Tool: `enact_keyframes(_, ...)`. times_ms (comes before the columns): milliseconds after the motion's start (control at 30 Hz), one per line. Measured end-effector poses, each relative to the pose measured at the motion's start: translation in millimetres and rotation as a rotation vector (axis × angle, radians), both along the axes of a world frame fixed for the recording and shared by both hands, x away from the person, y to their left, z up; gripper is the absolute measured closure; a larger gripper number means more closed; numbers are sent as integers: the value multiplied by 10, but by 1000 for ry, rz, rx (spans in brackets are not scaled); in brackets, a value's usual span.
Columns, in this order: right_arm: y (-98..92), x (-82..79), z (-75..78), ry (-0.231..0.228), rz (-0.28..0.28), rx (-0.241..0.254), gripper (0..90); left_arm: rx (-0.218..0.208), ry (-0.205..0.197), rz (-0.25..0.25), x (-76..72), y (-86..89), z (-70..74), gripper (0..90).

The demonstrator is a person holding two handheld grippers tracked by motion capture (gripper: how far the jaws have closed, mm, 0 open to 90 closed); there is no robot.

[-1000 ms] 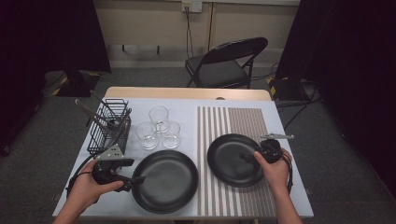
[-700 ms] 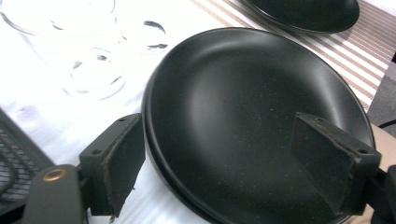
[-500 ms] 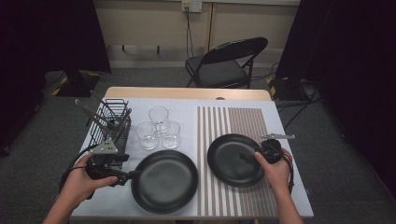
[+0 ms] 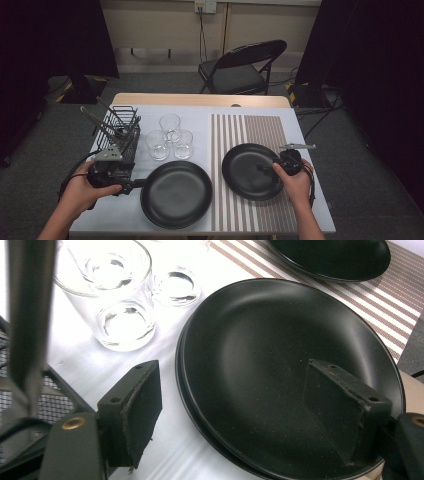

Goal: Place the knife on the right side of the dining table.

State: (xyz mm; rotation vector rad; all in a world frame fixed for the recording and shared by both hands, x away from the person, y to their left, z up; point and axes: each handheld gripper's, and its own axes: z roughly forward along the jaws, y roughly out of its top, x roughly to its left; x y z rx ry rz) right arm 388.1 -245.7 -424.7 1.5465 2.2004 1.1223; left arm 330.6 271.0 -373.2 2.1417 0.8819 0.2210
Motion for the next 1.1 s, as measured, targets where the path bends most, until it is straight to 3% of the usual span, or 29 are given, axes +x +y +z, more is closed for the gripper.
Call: enact_keyframes(1100, 10, -8, 6, -1, 7, -6, 223, 59, -7, -2, -21, 178, 327, 267)
